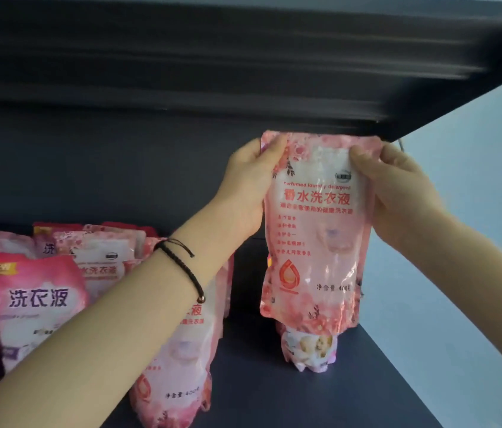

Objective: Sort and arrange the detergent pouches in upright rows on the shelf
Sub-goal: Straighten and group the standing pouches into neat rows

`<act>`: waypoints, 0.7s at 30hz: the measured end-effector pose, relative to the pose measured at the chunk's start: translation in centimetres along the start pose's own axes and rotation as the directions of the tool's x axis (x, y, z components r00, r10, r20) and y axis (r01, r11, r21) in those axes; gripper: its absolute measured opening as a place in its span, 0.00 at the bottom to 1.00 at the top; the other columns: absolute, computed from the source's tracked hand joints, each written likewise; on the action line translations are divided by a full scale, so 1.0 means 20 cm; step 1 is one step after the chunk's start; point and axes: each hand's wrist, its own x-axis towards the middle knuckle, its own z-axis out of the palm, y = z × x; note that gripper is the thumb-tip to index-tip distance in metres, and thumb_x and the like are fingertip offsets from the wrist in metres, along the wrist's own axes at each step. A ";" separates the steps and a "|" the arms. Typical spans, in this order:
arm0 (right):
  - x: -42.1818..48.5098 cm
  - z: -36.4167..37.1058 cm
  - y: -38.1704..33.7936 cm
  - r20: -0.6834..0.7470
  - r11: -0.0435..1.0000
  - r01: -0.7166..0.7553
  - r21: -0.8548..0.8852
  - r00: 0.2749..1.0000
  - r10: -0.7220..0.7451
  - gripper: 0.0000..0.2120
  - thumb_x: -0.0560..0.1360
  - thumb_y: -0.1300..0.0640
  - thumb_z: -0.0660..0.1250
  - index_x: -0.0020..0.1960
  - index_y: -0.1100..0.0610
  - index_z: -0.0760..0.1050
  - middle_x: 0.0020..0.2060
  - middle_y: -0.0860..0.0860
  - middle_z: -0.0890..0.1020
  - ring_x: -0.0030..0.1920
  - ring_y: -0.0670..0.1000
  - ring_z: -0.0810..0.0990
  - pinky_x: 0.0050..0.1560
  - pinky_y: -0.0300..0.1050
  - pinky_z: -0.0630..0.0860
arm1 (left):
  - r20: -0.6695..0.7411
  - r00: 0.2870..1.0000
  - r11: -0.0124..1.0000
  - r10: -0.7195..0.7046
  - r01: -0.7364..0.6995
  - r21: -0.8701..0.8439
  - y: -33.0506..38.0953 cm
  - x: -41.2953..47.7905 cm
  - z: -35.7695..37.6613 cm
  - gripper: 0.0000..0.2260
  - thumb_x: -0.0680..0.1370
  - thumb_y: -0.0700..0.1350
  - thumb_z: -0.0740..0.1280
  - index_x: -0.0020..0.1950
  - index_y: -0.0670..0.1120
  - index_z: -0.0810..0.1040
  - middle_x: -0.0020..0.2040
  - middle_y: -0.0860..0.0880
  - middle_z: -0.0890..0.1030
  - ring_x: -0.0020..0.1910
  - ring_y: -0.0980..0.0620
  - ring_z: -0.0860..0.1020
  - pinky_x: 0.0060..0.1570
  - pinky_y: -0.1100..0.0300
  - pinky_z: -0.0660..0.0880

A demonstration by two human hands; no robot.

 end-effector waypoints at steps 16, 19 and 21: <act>-0.26 -0.43 0.63 0.085 0.981 -0.175 -0.087 0.980 0.182 0.13 0.72 0.47 0.65 0.45 0.57 0.76 0.41 0.54 0.83 0.41 0.52 0.83 0.38 0.46 0.80 | 0.230 0.947 0.559 -0.224 -0.069 0.826 -0.51 -0.10 -0.07 0.09 0.83 0.45 0.56 0.48 0.50 0.74 0.48 0.53 0.76 0.43 0.58 0.74 0.42 0.63 0.70; -0.20 -0.45 0.59 0.175 0.972 -0.200 -0.121 0.960 0.219 0.15 0.75 0.47 0.64 0.47 0.59 0.77 0.44 0.56 0.85 0.43 0.55 0.84 0.40 0.45 0.80 | 0.239 0.943 0.525 -0.231 -0.087 0.847 -0.45 -0.05 -0.08 0.08 0.80 0.42 0.60 0.49 0.48 0.79 0.52 0.54 0.80 0.52 0.56 0.78 0.54 0.58 0.75; -0.11 -0.47 0.53 0.180 0.967 -0.136 -0.214 0.968 0.176 0.15 0.79 0.49 0.60 0.43 0.60 0.78 0.40 0.53 0.84 0.40 0.52 0.83 0.39 0.40 0.77 | 0.292 0.937 0.497 -0.192 -0.164 0.852 -0.38 0.00 -0.08 0.08 0.79 0.42 0.62 0.48 0.50 0.81 0.49 0.56 0.82 0.51 0.58 0.79 0.53 0.60 0.75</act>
